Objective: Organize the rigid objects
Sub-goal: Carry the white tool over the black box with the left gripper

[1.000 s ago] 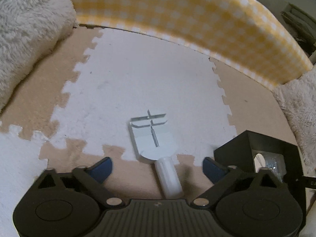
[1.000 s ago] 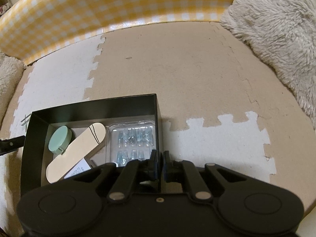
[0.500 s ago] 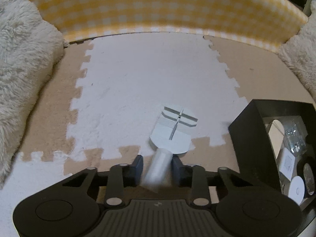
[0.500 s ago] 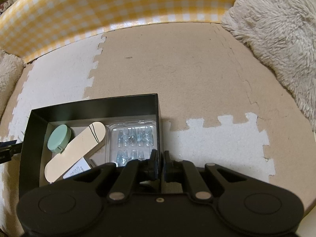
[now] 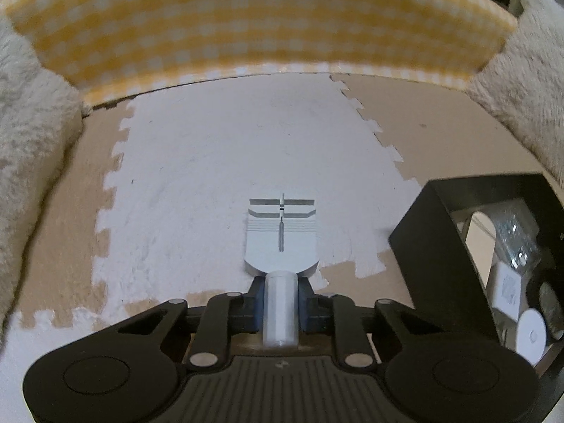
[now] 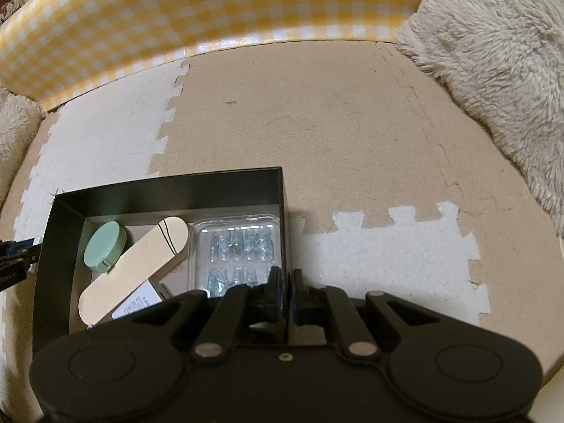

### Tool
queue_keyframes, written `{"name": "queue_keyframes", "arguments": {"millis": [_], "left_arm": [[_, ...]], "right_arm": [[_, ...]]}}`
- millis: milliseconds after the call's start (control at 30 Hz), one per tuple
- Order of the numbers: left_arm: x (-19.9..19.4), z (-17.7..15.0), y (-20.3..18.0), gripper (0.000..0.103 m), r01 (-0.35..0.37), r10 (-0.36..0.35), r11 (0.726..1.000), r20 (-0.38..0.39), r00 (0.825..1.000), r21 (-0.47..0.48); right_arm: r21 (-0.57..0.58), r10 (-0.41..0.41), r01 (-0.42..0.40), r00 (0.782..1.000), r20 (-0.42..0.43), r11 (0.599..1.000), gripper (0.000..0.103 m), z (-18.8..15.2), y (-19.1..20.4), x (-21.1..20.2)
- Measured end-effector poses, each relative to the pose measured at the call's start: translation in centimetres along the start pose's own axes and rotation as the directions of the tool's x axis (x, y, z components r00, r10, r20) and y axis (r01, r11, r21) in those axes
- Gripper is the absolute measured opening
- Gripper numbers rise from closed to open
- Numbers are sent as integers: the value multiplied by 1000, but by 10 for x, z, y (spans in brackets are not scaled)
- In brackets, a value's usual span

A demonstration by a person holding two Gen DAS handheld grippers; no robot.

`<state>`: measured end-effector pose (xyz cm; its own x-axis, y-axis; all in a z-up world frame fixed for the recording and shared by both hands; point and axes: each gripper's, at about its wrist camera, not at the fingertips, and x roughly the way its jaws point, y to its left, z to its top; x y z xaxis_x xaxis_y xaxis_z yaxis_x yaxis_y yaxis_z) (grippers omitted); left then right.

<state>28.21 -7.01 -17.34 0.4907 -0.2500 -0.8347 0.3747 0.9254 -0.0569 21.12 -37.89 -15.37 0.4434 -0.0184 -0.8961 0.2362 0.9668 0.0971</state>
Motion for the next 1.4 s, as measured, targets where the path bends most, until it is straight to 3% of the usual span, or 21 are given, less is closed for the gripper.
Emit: {"name": "queue_keyframes", "arguments": {"millis": [200,300,433,600,733,867,1067,1100,1167,1400], "left_arm": [[-31,13,-3,20,50,-47,999,106,993,-21],[-52,21,-15,20,122,-119,992,160,980,-11],[-73,23,-44,20,219,-230,973,185,956,77],[-75,10,-90,20,343,-366,918,91,926,197],[-59,-8,-121,20,407,-413,885,-24,910,227],[-41,-16,-140,20,437,-430,877,-78,899,201],[-29,-22,-151,21,448,-441,886,-79,894,119],[-28,-23,-151,23,447,-442,888,-68,894,110],[-30,-24,-149,43,443,-438,889,-68,896,113],[-37,-21,-147,72,444,-438,893,-85,895,74]], "right_arm": [[-4,-1,1,1000,1,1000,6,0,0,0],[-5,-3,3,1000,0,1000,6,0,0,0],[-4,-2,2,1000,1,1000,6,0,0,0],[-6,-4,4,1000,1,1000,6,0,0,0],[-7,-6,6,1000,1,1000,6,0,1,0],[-9,-8,8,1000,1,1000,6,0,1,0],[-10,-7,7,1000,1,1000,6,0,1,0],[-9,-7,7,1000,1,1000,6,-1,1,0],[-10,-7,7,1000,2,1000,6,-1,0,0],[-10,-7,7,1000,2,1000,6,-1,1,0]]}}
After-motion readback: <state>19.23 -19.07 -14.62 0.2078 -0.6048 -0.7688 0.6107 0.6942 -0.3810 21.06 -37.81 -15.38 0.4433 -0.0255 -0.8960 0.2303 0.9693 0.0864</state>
